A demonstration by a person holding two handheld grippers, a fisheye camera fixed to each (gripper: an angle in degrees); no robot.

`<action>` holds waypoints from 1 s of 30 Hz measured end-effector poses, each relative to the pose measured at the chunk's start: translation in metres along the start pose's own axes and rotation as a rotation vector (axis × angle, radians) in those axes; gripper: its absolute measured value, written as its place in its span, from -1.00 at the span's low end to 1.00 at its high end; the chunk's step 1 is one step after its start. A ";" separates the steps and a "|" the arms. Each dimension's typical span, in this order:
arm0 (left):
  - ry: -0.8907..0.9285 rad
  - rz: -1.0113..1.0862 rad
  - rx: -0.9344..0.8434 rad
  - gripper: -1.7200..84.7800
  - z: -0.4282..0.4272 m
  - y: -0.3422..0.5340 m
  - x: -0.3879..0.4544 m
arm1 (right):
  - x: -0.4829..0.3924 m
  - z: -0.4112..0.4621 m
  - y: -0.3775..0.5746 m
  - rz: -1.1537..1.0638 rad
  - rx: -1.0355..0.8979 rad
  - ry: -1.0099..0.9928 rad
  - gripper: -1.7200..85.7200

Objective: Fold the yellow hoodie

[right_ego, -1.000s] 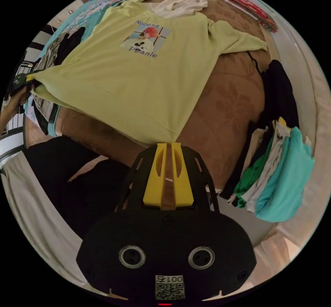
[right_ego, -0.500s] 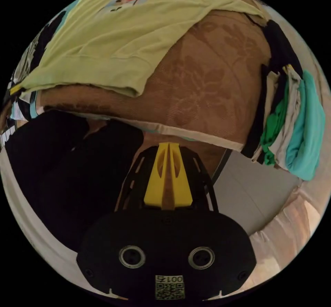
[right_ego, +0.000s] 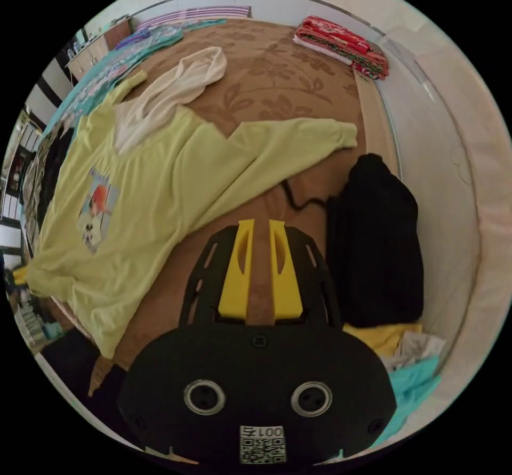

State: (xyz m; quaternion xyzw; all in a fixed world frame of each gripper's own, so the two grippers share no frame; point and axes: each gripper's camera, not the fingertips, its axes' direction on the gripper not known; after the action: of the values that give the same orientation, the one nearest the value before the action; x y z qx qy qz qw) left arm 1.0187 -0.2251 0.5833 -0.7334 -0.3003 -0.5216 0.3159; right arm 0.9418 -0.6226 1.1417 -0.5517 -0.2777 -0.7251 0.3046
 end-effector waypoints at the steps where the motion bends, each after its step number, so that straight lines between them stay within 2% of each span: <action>1: 0.028 -0.043 0.006 -0.65 0.003 0.005 -0.003 | 0.015 0.015 -0.015 0.035 0.007 -0.033 -0.82; 7: 0.221 -0.408 0.126 -0.57 0.024 0.040 -0.023 | 0.063 0.080 -0.064 0.160 0.036 -0.059 -0.80; 9: 0.231 -0.651 0.166 -0.56 0.041 0.061 -0.034 | 0.072 0.096 -0.068 0.225 0.043 -0.044 -0.82; 10: 0.293 -0.695 0.199 -0.56 0.046 0.067 -0.037 | 0.076 0.106 -0.066 0.253 0.058 -0.073 -0.85; 11: 0.456 -0.749 0.258 -0.56 0.060 0.076 -0.042 | 0.078 0.110 -0.064 0.268 0.067 -0.092 -0.85; 12: 0.583 -0.772 0.294 -0.55 0.074 0.083 -0.045 | 0.081 0.118 -0.058 0.295 0.087 -0.131 -0.87; 15: 0.721 -0.763 0.360 -0.56 0.096 0.099 -0.045 | 0.080 0.134 -0.037 0.296 0.131 -0.187 -0.87; 18: 0.631 -0.767 0.355 -0.58 0.094 0.096 -0.037 | 0.080 0.154 -0.024 0.221 0.111 -0.171 -0.83; 22: 0.466 -0.550 0.352 -0.65 0.065 0.032 -0.003 | 0.086 0.185 -0.021 0.156 0.079 -0.076 -0.74; 24: 0.355 -0.295 0.348 -0.69 0.042 -0.035 0.038 | 0.093 0.197 -0.022 0.188 0.076 -0.073 -0.72; 26: 0.337 -0.086 0.373 -0.71 0.028 -0.086 0.076 | 0.105 0.208 -0.021 0.257 0.093 -0.086 -0.71; 30: 0.346 0.354 0.409 -0.74 0.026 -0.183 0.178 | 0.143 0.237 -0.011 0.472 0.144 -0.256 -0.75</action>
State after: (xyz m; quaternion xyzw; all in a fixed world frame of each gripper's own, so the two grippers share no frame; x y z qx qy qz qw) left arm 0.9419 -0.0714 0.7741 -0.5959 -0.2085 -0.5046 0.5889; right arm 1.0532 -0.4599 1.3361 -0.6650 -0.2287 -0.5369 0.4660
